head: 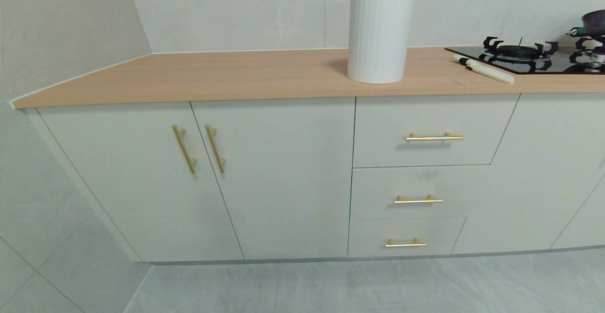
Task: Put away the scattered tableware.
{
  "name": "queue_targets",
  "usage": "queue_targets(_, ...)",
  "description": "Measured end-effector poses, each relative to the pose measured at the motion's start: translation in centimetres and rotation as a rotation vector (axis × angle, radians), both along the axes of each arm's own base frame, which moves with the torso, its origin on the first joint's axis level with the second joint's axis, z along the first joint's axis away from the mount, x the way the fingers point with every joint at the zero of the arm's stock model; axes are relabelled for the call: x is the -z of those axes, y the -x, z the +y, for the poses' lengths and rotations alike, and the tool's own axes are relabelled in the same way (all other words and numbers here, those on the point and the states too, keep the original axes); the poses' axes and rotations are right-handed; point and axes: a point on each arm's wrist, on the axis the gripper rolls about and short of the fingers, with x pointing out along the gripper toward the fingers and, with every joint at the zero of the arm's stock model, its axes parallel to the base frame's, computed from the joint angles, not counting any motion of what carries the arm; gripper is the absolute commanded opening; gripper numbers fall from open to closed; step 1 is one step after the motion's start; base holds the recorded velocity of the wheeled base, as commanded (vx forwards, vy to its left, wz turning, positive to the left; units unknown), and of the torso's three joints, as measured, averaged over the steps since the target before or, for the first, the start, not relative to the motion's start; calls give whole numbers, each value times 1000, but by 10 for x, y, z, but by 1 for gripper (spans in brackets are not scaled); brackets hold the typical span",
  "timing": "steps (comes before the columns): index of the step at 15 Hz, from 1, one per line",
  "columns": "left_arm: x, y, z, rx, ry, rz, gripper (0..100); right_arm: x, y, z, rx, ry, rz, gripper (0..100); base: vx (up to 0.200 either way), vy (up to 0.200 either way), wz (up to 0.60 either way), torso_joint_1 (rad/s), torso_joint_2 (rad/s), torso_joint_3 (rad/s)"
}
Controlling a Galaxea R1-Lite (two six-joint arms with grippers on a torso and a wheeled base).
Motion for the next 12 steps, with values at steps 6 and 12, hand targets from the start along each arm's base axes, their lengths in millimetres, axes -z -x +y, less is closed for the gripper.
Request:
queue_targets(6, 0, 0, 0, 0, 0, 0, 100, 4, -1, 2, -80, -50, 9, 100, 0, 0, 0, 0, 0, 0)
queue_targets(12, 0, 0, 0, 0, 0, 0, 100, 9, -1, 5, -219, -66, 60, 100, 0, 0, 0, 0, 0, 0)
